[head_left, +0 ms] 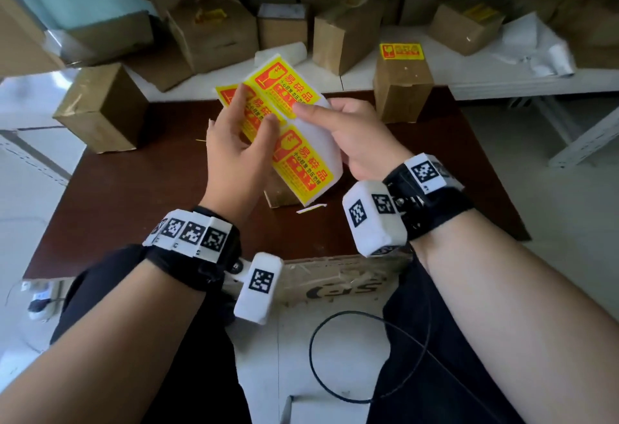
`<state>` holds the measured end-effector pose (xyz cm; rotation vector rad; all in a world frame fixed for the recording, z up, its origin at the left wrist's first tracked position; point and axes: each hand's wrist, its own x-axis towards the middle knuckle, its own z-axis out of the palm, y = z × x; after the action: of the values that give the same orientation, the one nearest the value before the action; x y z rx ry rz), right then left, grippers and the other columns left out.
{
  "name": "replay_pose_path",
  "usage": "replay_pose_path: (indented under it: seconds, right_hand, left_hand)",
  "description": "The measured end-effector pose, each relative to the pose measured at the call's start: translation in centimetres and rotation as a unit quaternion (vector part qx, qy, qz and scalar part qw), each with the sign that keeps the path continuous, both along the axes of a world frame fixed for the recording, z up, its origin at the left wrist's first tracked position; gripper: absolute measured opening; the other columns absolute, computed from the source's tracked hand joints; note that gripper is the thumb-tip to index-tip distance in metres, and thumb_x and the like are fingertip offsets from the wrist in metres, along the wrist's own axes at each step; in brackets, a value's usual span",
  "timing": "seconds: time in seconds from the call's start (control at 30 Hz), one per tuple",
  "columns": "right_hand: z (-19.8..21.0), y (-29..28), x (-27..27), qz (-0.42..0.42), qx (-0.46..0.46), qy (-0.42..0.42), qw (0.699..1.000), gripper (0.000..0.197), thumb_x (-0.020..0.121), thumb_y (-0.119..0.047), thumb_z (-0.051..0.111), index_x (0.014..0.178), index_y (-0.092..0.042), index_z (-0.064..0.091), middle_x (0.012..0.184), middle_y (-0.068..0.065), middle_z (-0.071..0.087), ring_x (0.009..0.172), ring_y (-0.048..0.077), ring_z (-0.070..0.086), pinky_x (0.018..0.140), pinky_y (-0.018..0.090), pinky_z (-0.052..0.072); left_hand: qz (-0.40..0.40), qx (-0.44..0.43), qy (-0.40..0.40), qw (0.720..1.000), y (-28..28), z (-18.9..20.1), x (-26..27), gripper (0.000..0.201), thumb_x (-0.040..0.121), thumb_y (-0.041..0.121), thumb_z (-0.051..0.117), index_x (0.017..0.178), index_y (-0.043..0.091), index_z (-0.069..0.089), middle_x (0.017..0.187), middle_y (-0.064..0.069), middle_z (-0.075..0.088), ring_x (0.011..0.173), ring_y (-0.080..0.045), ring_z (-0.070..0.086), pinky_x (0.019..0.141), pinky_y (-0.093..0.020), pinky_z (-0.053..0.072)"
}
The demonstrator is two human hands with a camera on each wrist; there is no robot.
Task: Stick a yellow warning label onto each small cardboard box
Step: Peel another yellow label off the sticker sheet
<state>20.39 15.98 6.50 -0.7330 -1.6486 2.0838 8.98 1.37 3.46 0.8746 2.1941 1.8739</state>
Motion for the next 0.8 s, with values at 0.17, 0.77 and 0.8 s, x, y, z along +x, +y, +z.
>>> replay_pose_path:
  seconds: [0.17, 0.77, 0.8]
  right_hand:
    - [-1.9, 3.1, -1.9, -0.044, 0.004, 0.014, 0.999, 0.017, 0.097, -0.022, 0.083, 0.106, -0.007, 0.082, 0.106, 0.017, 0.085, 0.094, 0.029, 0.083, 0.093, 0.046, 0.066]
    - [-2.2, 2.9, -2.1, 0.019, 0.032, -0.001, 0.999, 0.029, 0.092, -0.01, 0.084, 0.121, -0.01, 0.079, 0.115, 0.015, 0.084, 0.105, 0.032, 0.082, 0.096, 0.047, 0.066]
    - [-2.2, 2.9, -2.2, 0.013, 0.037, 0.0, 0.999, 0.03, 0.093, -0.01, 0.085, 0.122, -0.009, 0.079, 0.115, 0.015, 0.084, 0.107, 0.033, 0.081, 0.097, 0.049, 0.066]
  left_hand:
    - [-0.031, -0.075, 0.05, 0.995, 4.1, 1.8, -3.3, 0.064, 0.091, 0.055, 0.057, 0.146, 0.023, 0.069, 0.098, 0.023, 0.077, 0.119, -0.019, 0.076, 0.12, -0.068, 0.044]
    - [-0.001, -0.024, 0.071, 0.997, 3.1, 0.2, -2.9, 0.073, 0.098, 0.028, 0.082, 0.162, 0.011, 0.052, 0.142, 0.001, 0.063, 0.131, -0.002, 0.062, 0.114, -0.017, 0.048]
    - [0.001, -0.032, 0.101, 0.994, 3.2, -0.1, -3.1, 0.072, 0.097, 0.03, 0.082, 0.161, 0.013, 0.053, 0.152, -0.006, 0.055, 0.141, -0.011, 0.055, 0.12, -0.019, 0.042]
